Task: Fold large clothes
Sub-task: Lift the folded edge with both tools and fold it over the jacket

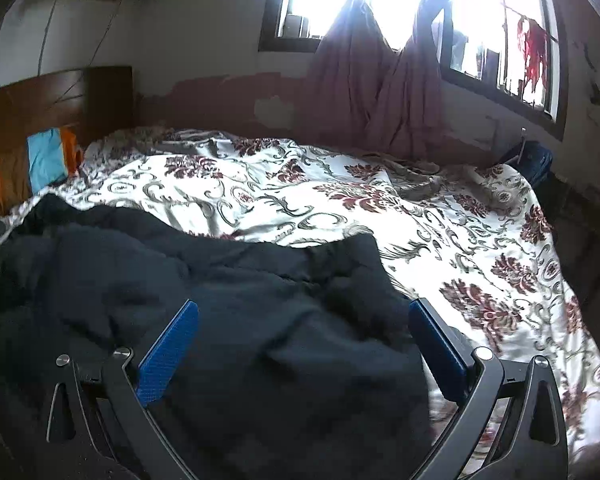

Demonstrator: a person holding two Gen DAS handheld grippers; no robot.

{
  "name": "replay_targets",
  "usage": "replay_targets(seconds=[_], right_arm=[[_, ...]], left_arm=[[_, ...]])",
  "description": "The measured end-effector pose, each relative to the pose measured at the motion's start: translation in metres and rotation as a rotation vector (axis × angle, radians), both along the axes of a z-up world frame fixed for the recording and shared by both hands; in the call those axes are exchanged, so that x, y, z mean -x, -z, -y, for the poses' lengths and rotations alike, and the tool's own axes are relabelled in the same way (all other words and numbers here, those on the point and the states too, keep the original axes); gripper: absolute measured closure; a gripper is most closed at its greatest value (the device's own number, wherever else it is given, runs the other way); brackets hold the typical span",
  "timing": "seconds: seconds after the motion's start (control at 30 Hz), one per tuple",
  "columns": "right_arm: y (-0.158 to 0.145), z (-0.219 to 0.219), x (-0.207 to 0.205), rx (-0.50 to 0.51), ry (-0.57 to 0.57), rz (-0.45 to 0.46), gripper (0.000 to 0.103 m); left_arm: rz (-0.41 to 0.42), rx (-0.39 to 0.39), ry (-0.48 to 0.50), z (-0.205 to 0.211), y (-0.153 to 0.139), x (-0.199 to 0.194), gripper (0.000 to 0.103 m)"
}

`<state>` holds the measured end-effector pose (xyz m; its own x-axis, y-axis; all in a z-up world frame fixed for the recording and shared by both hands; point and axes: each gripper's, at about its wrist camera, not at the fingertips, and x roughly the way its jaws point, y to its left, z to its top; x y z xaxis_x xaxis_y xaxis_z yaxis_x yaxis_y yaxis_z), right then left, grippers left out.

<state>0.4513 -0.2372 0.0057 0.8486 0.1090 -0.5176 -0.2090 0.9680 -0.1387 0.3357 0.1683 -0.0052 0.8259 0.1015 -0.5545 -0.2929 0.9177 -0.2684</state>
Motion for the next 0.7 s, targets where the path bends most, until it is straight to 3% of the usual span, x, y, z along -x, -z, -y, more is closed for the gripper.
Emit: replay_targets(seconds=[0.2,0.3,0.47,0.7], right_arm=[[0.004,0.030,-0.008,-0.015,0.014,-0.078,0.001],[0.018,0.048,-0.018,-0.083,0.036,-0.153,0.001],[0.050,0.068,-0.028,-0.205,0.080,-0.247,0.001],[0.084,0.088,-0.044,-0.416,0.026,-0.388,0.001]], left_arm=[[-0.082,0.123,0.030,-0.026,0.023,0.007,0.000],[-0.139,0.198,0.088,-0.029,0.041,0.003,0.000],[-0.144,0.207,0.114,-0.028,0.053,0.001,0.000],[-0.154,0.213,0.136,-0.028,0.056,-0.001,0.000]])
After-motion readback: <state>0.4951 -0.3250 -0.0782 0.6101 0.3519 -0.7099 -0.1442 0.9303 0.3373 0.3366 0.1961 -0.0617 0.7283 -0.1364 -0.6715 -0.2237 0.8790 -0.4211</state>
